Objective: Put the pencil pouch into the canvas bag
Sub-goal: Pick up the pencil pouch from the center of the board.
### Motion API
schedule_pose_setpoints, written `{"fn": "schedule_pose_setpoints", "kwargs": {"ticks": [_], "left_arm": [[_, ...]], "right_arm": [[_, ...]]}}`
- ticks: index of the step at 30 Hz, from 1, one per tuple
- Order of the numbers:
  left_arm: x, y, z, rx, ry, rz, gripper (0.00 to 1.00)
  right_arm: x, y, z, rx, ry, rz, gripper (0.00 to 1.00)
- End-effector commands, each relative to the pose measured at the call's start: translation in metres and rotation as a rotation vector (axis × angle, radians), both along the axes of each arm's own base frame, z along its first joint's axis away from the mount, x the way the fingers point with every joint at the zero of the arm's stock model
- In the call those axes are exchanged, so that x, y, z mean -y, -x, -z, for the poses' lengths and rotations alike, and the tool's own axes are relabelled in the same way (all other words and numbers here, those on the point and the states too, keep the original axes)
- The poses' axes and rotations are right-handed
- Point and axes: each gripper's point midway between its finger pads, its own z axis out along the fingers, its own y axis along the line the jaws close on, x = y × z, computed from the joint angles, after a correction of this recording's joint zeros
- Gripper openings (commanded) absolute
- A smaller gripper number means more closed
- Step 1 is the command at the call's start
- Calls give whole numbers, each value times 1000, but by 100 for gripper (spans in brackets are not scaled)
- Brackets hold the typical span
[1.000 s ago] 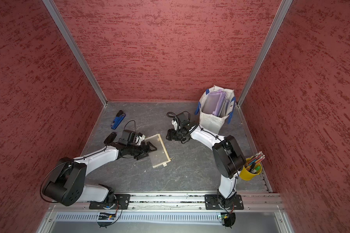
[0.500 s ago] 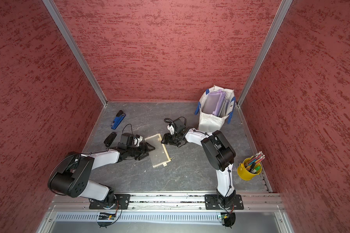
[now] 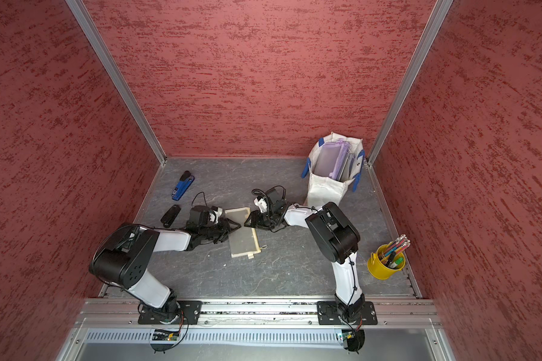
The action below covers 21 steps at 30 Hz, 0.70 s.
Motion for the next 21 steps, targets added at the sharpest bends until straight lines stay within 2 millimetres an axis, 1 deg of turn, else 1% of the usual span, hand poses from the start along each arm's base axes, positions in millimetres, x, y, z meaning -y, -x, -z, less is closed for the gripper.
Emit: {"fn": "schedule_pose_setpoints", "kwargs": {"ticks": [1, 4, 5, 6, 8, 9, 14, 16, 20, 21], "left_arm": [[-3, -1, 1, -1, -17, -13, 25], [-5, -5, -22, 56, -5, -8, 2], [-6, -7, -33, 81, -4, -2, 0], [-7, -9, -44, 106, -3, 5, 0], [-9, -14, -74, 175, 7, 30, 0], [-10, -16, -88, 207, 15, 37, 0], [-18, -31, -176, 416, 90, 80, 0], [-18, -33, -207, 485, 117, 105, 0], [-12, -34, -251, 576, 175, 137, 0], [-10, -35, -260, 590, 198, 142, 0]], "right_arm": [[0, 3, -5, -1, -1, -3, 59], [-1, 2, -30, 25, -30, -22, 60], [0, 1, -41, 34, -42, -26, 61], [1, 1, -50, 42, -54, -28, 61], [5, -2, -80, 83, -97, -30, 63], [7, -3, -92, 98, -113, -29, 63], [20, -12, -162, 166, -231, -21, 65], [23, -18, -186, 167, -281, -10, 65], [19, -21, -237, 234, -400, -36, 66], [17, -21, -245, 243, -423, -46, 66]]}}
